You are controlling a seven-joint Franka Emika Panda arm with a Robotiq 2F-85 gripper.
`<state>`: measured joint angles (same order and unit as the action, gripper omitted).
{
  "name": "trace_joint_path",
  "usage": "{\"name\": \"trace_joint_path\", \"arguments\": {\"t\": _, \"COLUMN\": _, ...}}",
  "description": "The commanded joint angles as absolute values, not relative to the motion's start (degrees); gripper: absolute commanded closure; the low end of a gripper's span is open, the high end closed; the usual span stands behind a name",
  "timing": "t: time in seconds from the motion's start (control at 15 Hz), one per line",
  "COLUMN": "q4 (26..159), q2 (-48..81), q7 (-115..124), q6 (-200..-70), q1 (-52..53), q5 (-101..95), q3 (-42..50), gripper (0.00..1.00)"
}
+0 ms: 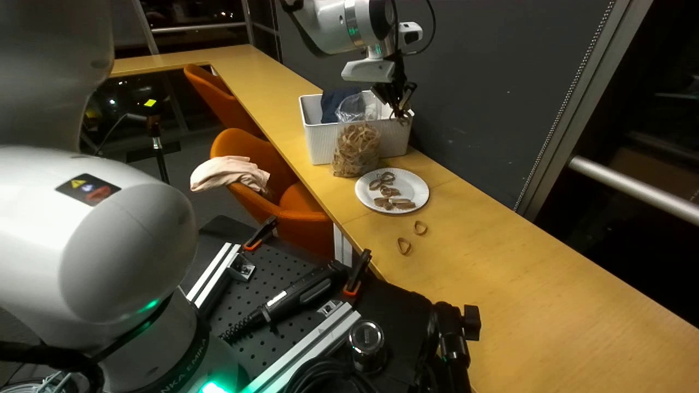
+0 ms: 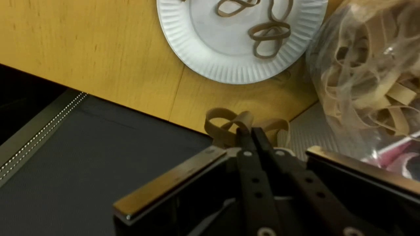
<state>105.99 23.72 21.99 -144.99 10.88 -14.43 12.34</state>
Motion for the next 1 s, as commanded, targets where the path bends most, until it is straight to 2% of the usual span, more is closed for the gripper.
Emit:
{"name": "trace_joint_path", "arguments": {"t": 0.0, "q4": 105.55, "q2": 19.80, "q7": 25.46, "q6": -141.81, "q1": 12.38, "q5": -17.92, "q3": 11.06, "gripper": 0.99}}
{"name": "trace_joint_path", "arguments": {"t": 0.93, "q4": 105.74, "q2": 19.55, "q7": 25.83, "q6": -141.68, "q1": 13.68, "q5": -18.11, "q3": 4.07, "gripper": 0.99}}
